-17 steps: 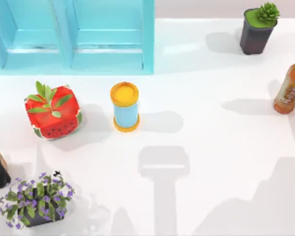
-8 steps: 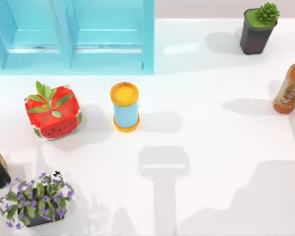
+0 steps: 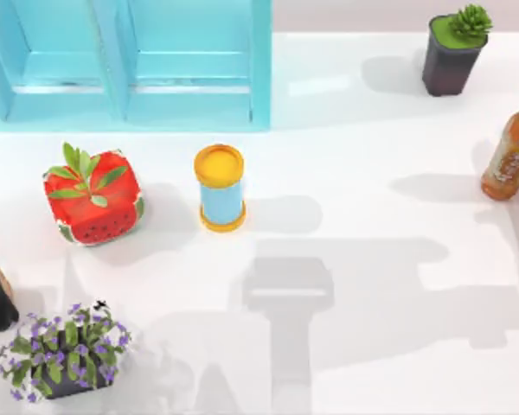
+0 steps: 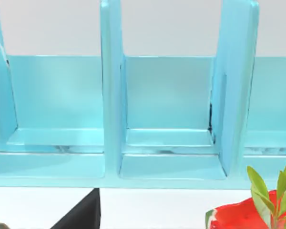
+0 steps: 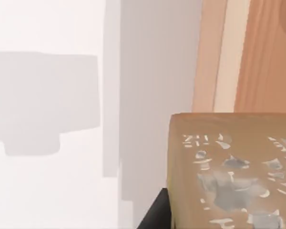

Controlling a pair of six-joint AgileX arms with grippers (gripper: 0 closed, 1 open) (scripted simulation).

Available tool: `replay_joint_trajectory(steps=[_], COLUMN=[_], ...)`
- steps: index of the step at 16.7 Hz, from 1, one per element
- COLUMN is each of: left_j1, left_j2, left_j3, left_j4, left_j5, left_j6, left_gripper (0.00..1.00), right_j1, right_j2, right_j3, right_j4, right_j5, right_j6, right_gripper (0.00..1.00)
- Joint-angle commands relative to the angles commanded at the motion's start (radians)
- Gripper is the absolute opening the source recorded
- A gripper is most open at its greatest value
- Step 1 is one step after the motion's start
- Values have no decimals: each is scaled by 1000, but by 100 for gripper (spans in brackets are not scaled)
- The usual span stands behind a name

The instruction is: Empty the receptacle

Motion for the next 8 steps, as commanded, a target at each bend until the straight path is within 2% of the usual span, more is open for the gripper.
replay_joint_trajectory(steps=[4, 8], left_j1=[0, 0], left_j2=[0, 0], left_j3=[0, 0], left_j4=[0, 0], left_j5=[0, 0], left_j6=[0, 0], left_gripper=[100, 100], right_j1=[387, 655], right_j2=[21, 27], right_j3=[-74, -154], right_j4=[81, 166], right_j5=[-2, -9], right_j6=[370, 641], right_gripper=[0, 0])
